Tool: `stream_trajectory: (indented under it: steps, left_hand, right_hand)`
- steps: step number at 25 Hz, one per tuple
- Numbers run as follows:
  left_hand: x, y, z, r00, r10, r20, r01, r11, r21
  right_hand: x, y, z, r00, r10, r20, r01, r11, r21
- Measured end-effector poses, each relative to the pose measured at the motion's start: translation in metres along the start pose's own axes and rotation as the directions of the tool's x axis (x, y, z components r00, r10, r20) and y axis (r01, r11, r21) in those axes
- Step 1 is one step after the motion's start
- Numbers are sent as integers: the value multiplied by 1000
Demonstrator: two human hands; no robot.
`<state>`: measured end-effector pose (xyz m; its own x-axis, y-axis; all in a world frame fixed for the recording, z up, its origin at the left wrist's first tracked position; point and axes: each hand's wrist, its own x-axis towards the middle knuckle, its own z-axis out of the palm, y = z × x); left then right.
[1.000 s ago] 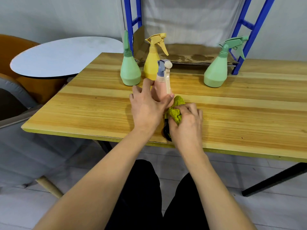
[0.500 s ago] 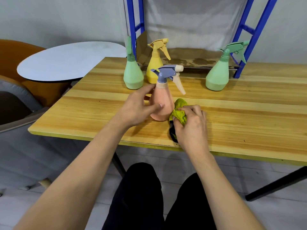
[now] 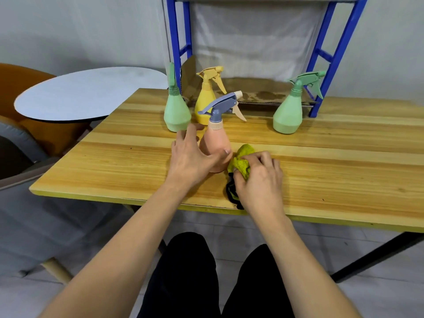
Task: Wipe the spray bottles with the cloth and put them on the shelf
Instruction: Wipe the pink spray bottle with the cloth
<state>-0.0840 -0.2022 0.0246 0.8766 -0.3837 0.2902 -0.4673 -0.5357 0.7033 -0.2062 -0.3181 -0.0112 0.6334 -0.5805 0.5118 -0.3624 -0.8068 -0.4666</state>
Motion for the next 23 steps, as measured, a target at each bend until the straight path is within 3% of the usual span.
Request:
stream_trajectory:
  steps: [2, 5, 7, 11, 13, 16, 23]
  left_hand:
    - [-2, -11, -8, 994, 50, 98, -39, 993, -115]
    - [-5, -21, -11, 975, 140, 174, -100, 971, -217]
    - [-5, -22, -10, 974, 152, 166, -107, 962, -252]
    - [-5, -23, -6, 970, 185, 160, -131, 945, -301]
    - [-5, -23, -2, 965, 209, 157, -158, 946, -284]
    - [-4, -24, -2, 969, 203, 139, -165, 956, -242]
    - [-6, -22, 1, 973, 203, 112, -178, 964, -196]
  right_hand:
    - [0, 4, -1, 998, 38, -51, -36, 998, 43]
    - [1, 5, 5, 997, -18, 80, 9, 994, 107]
    - [0, 5, 9, 994, -50, 95, 31, 982, 188]
    - [12, -10, -3, 987, 157, -25, -115, 815, 568]
    - [27, -20, -5, 986, 163, -16, -117, 768, 629]
    - [28, -22, -4, 993, 115, 5, -96, 809, 579]
    - [16, -4, -9, 996, 47, 82, -68, 958, 277]
